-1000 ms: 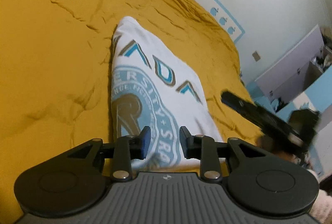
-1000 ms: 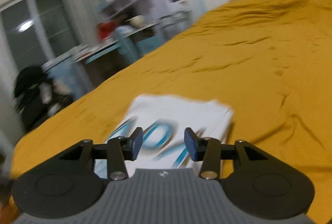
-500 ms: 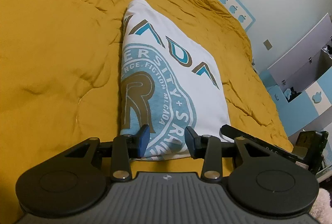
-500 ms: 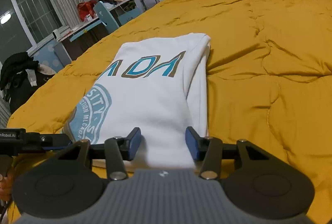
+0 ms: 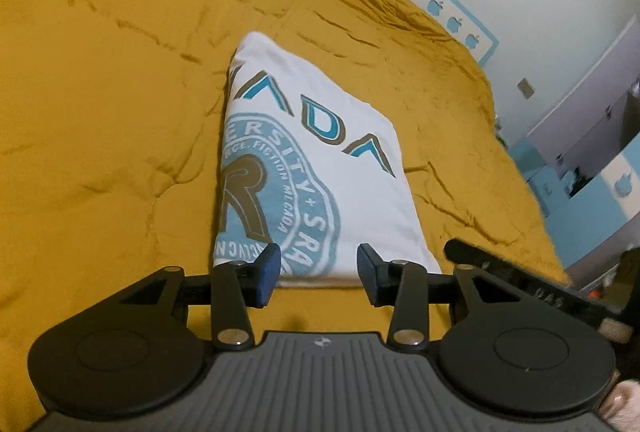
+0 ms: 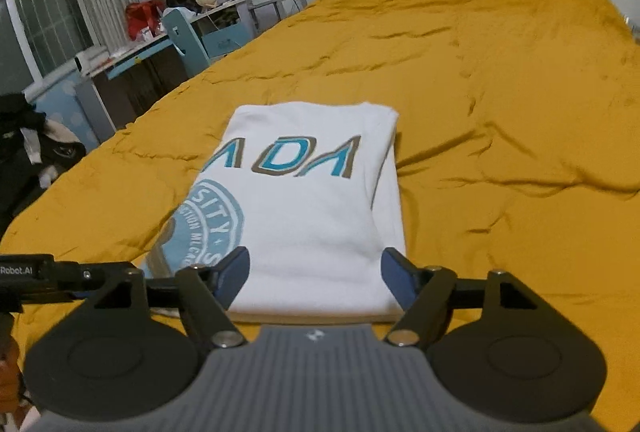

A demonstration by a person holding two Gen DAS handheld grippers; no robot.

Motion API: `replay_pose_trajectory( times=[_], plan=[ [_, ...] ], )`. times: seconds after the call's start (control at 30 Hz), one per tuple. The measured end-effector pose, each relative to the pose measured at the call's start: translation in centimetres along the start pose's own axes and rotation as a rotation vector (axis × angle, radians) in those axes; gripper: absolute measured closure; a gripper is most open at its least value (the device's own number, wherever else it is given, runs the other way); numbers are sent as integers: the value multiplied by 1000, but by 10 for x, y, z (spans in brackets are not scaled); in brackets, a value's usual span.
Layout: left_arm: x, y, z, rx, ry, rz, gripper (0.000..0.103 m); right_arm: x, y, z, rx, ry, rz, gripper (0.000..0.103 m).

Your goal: Fold small clothes

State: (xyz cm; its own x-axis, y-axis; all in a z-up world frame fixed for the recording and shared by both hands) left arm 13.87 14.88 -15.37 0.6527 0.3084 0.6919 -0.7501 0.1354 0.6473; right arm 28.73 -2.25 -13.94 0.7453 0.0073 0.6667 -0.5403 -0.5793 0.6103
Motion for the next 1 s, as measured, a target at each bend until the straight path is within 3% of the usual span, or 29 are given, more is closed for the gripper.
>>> replay_pose_trajectory(
  times=[0.03, 0.23, 0.4, 0.43, 0.57, 0.7, 0.83, 0.9, 1.0],
  plan=[
    [1, 8, 6, 22, -18, 0, 50, 0, 9, -5, -9, 9, 13, 25],
    [5, 38, 37, 69, -96, 22, 32, 2, 53, -29, 11, 55, 70, 21],
    [-1, 15, 34, 35, -94, 25, 31, -7, 25, -14, 18, 59, 45, 22],
    [-4, 6, 29, 21, -79, 25, 32, -10, 16, -8, 12, 55, 36, 23],
    [-12, -24, 5, 32, -3, -1, 37, -21, -30, 23, -31, -5, -52, 50],
    [-20, -44, -12, 50, 32, -41, 38, -25, -51, 36, -18, -17, -112, 50],
    [-25, -52, -19, 38, 38, -51, 38, -24, -56, 34, -4, 37, -153, 45],
    [-22, -43, -19, 21, 51, -36, 40, -12, -52, 31, 11, 25, -132, 45],
    [3, -24, -21, -27, 61, 53, 36, 21, -46, 33, 74, -47, -48, 29]
  ],
)
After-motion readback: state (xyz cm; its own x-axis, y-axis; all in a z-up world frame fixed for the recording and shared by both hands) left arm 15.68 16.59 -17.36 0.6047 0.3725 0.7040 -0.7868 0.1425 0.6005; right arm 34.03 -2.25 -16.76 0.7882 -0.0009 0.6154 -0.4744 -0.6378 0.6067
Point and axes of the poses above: each gripper's, at about its wrist camera, not at the fingertips, and y roughly against the way its jaws point, z to its right, x to its top, the point moved 5 cm from there along -y, roughly the way its jaws point, and after that the axes turned 15 degrees about -y, right-handed, at the moved point
